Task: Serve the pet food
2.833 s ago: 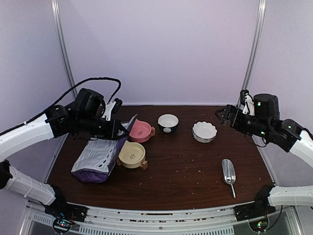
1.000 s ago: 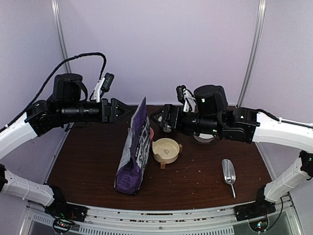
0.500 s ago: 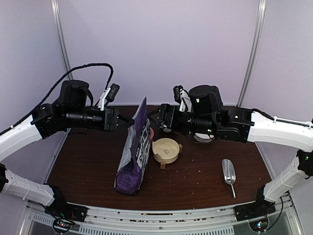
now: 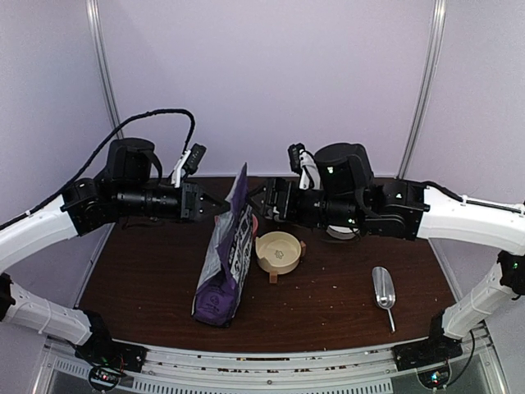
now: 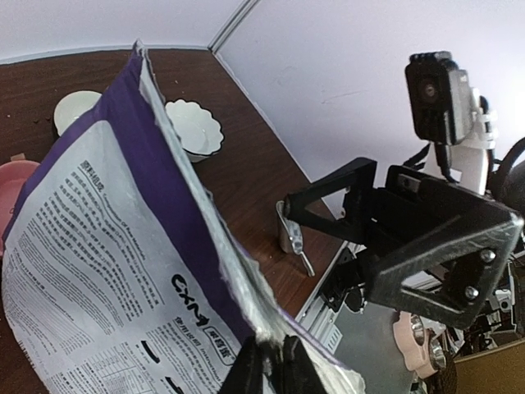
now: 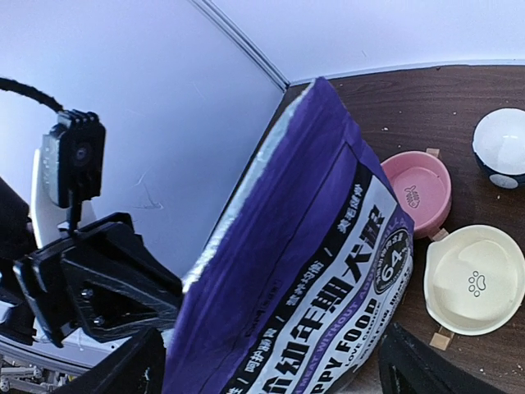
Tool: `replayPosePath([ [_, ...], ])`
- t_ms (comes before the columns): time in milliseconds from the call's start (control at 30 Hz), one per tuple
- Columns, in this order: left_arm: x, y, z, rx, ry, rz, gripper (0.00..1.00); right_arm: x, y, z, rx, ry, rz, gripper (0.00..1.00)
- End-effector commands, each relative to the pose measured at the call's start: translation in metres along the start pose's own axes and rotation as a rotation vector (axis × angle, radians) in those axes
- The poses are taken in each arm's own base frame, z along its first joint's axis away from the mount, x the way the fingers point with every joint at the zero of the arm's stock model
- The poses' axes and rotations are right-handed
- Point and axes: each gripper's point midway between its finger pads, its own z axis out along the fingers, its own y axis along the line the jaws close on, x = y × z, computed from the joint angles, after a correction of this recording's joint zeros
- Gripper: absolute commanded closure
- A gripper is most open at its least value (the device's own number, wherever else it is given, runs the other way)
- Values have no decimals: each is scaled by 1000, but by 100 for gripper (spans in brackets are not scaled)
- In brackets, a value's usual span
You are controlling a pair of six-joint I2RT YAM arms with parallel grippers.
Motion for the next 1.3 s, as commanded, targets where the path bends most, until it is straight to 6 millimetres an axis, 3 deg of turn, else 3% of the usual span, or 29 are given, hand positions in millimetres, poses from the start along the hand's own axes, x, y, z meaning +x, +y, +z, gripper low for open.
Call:
replayPosePath([
  [0, -2, -9, 10, 68, 10, -1, 93, -16, 25, -18, -14, -45, -58, 9],
  [100, -3, -8, 12, 74, 8, -8, 100, -13, 29, -19, -2, -44, -84, 10],
  [733, -10, -5, 18, 65, -26, -19, 100, 13, 32, 2, 14, 59, -137, 40],
  [1067, -9, 0, 20, 20, 8, 19, 100, 21, 17, 14, 95, 79, -129, 71],
  [1267, -18, 8, 11, -74, -13, 48, 100, 22, 14, 16, 107, 76, -115, 93],
])
